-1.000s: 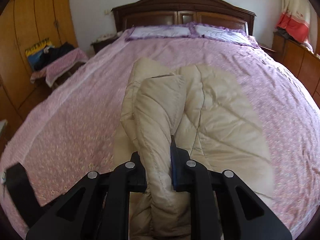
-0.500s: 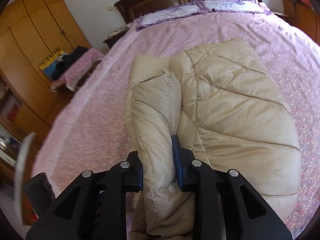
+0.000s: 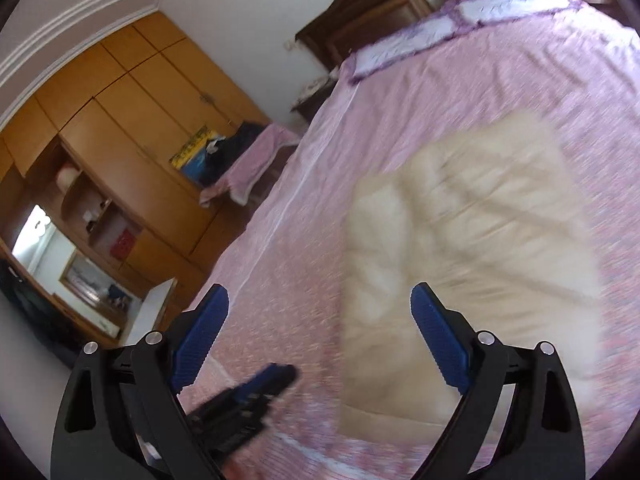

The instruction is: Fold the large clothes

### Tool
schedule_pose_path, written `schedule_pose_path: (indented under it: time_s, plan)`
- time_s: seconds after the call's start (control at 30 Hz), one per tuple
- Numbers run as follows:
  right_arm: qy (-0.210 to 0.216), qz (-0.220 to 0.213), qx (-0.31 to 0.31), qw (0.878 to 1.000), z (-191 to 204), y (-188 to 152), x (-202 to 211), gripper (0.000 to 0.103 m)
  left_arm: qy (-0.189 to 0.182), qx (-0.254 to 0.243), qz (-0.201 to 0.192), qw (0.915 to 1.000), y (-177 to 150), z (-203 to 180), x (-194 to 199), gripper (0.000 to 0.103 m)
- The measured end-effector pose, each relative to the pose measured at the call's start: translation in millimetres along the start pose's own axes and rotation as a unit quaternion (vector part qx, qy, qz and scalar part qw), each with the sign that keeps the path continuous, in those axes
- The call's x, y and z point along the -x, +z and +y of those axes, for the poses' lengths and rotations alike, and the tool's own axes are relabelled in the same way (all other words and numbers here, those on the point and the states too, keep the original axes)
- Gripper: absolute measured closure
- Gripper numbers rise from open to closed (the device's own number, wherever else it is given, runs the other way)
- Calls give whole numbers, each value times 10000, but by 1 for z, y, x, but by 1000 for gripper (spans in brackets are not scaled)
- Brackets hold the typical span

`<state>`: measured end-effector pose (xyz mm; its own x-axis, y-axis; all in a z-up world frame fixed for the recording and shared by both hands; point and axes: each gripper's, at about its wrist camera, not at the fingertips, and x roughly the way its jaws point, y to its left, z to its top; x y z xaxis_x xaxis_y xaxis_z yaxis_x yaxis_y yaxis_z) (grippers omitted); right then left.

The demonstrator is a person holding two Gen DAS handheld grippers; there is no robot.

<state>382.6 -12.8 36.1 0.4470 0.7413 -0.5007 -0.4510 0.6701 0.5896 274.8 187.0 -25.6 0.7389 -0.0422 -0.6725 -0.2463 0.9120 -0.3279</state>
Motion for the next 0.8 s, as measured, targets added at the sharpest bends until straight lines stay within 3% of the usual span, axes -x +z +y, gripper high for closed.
schedule_pose_path:
  time_s: [0.03, 0.1, 0.23, 0.4, 0.53, 0.67, 0.8]
  plan:
    - [-179, -54, 67, 9998, -6, 4, 9, 13, -84, -84, -45, 9999, 9, -13, 3, 33]
    - [-706, -186, 186, 9972, -25, 9, 29, 13, -254, -368, -127, 9989, 23, -42, 5, 17]
    - [-1339, -138, 16, 9909, -72, 2, 43, 13, -205, -922, -135, 9954, 46, -100, -6, 17]
    - [-1950, 36, -216, 9806, -118, -22, 34, 14, -99, -1312, 226, 9910, 48, -154, -47, 16]
    - [-1595, 161, -220, 9868, -126, -41, 15, 13, 96, -887, 586, 9943, 34, -122, -78, 23]
    - [-1592, 422, 43, 9863, -116, -47, -9, 14, 396, -798, 622, 9941, 17, -77, -93, 27]
    - [-1692, 785, 189, 9823, -110, -58, -38, 7, 329, -606, 755, 9948, 6, -45, -111, 25]
